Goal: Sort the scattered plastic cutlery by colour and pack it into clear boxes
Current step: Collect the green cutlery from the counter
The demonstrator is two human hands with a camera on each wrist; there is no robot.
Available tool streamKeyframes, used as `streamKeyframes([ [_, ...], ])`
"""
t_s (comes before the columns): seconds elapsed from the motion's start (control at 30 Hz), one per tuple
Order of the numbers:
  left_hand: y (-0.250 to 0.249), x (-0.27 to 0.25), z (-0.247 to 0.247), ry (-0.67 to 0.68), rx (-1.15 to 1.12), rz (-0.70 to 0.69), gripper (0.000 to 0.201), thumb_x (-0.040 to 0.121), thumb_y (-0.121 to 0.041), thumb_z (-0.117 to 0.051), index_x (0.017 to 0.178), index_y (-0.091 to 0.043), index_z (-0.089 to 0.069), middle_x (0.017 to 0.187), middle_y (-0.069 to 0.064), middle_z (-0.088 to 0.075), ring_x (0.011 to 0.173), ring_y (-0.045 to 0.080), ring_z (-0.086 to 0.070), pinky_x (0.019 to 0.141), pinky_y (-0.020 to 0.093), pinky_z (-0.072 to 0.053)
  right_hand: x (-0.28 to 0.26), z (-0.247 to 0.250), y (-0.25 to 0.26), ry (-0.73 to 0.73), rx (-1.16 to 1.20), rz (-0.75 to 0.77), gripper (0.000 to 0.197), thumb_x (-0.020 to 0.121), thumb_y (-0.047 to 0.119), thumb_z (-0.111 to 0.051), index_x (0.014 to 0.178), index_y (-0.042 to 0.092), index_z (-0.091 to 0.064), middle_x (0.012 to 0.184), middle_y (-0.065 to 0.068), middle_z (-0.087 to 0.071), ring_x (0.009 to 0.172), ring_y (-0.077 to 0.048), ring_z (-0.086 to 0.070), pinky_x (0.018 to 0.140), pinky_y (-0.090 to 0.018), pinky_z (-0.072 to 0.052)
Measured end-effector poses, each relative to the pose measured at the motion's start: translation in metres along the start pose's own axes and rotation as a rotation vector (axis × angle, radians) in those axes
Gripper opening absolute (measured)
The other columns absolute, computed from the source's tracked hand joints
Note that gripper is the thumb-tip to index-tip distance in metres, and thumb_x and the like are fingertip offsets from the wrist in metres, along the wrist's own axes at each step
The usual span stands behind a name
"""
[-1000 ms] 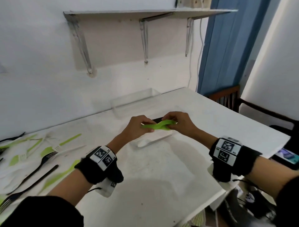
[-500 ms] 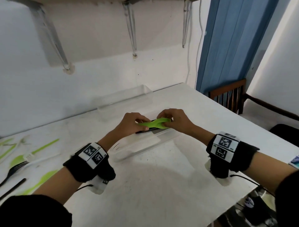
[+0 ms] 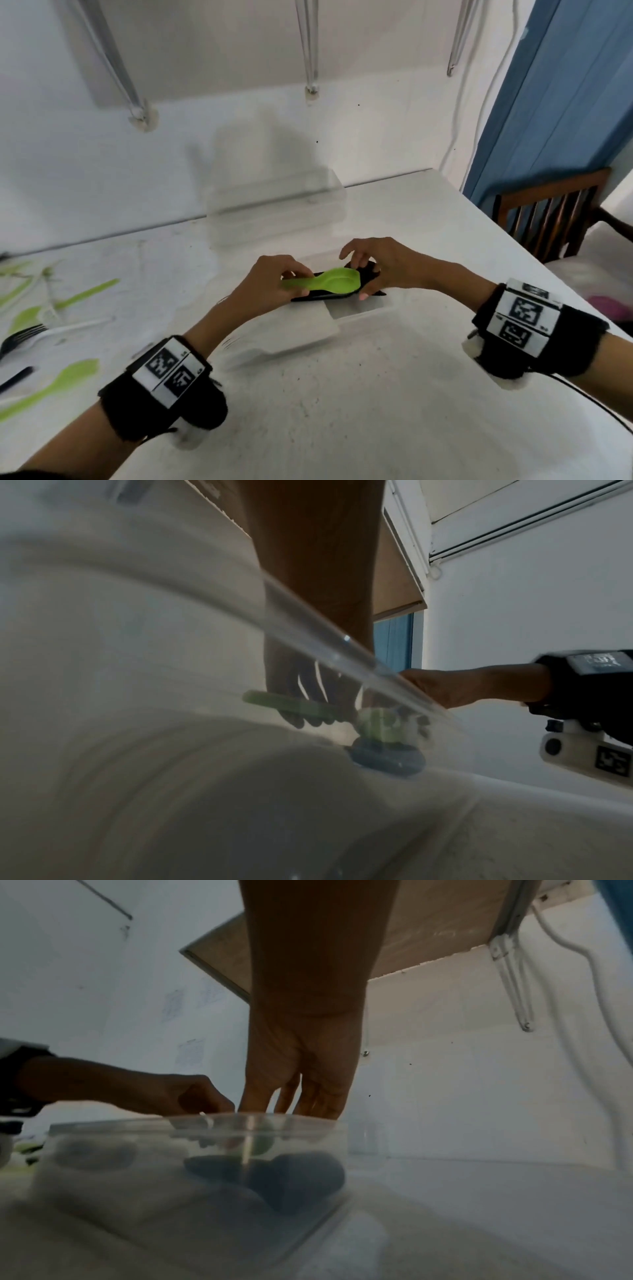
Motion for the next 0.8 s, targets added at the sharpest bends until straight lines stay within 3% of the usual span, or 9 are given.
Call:
streamKeyframes([
  [0.07,0.006,-0.002,0.003,-0.028,0.007,0.032,0.028,0.067,-0.006,-0.082,0.093,-0.013,-0.074,0.08,-0.01,-0.063,0.076,0.006,-0.06,0.076,0.023,-0.048,0.0,-0.001,-0.007,0.033,-0.138,0.002,0.056,0.063,0.013,-0.084,0.11,0.015,-0.053,0.093,0.003,-0.054,0.084,-0.013,-0.05,0.063,-0.01,-0.037],
  [0.17,0.007,-0.009,0.006,-0.044,-0.003,0.045,0.029,0.067,-0.005,-0.082,0.093,-0.013,-0.074,0.081,-0.007,-0.065,0.074,0.006,-0.059,0.072,0.011,-0.044,0.003,-0.008,-0.006,0.081,-0.321,0.06,0.041,0.066,0.01,-0.078,0.098,0.016,-0.053,0.089,0.001,-0.052,0.081,-0.014,-0.044,0.061,-0.012,-0.031],
  [0.3,0.003,-0.015,0.001,0.002,0.034,0.06,0.03,0.066,-0.007,-0.082,0.094,-0.016,-0.074,0.08,-0.008,-0.064,0.081,0.003,-0.056,0.069,0.007,-0.04,0.009,-0.006,-0.004,0.065,-0.406,0.08,0.03,0.073,0.009,-0.071,0.098,0.014,-0.054,0.081,0.003,-0.053,0.075,-0.015,-0.046,0.057,-0.017,-0.029],
  [0.43,-0.003,-0.016,-0.01,0.041,0.057,0.091,0.03,0.067,-0.011,-0.082,0.094,-0.019,-0.075,0.08,-0.012,-0.062,0.077,0.0,-0.056,0.068,0.008,-0.039,0.013,-0.002,-0.004,0.039,-0.367,0.101,0.02,0.076,0.004,-0.065,0.094,0.011,-0.06,0.075,0.004,-0.054,0.073,-0.012,-0.046,0.058,-0.012,-0.031],
  [0.6,-0.013,-0.008,-0.025,0.043,0.124,0.209,0.028,0.069,-0.015,-0.08,0.095,-0.023,-0.075,0.081,-0.01,-0.066,0.077,0.003,-0.058,0.068,0.009,-0.041,0.011,0.002,-0.003,0.063,-0.33,0.113,0.014,0.08,0.006,-0.064,0.094,0.009,-0.065,0.079,0.0,-0.06,0.076,-0.014,-0.053,0.062,-0.016,-0.037],
  [0.67,-0.017,-0.006,-0.03,0.028,0.123,0.244,0.029,0.068,-0.018,-0.081,0.095,-0.023,-0.075,0.084,-0.008,-0.067,0.079,0.009,-0.06,0.071,0.016,-0.045,0.01,0.006,0.0,0.045,-0.273,0.135,0.012,0.085,0.01,-0.062,0.094,0.009,-0.069,0.086,-0.002,-0.064,0.081,-0.016,-0.059,0.069,-0.022,-0.043],
  [0.8,-0.026,-0.003,-0.043,0.027,0.233,0.247,0.026,0.069,-0.025,-0.079,0.095,-0.026,-0.074,0.084,-0.008,-0.061,0.08,0.008,-0.054,0.062,0.013,-0.036,0.004,0.005,0.002,0.096,-0.136,0.165,0.018,0.085,0.027,-0.067,0.093,0.011,-0.071,0.086,-0.002,-0.065,0.077,-0.012,-0.058,0.072,-0.026,-0.047],
])
Point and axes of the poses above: each hand's wrist, its own x-axis towards the middle knuckle, its own z-axis out of the back of the hand, y = z × x, the point moved 8 cm from there along x, towards the middle knuckle
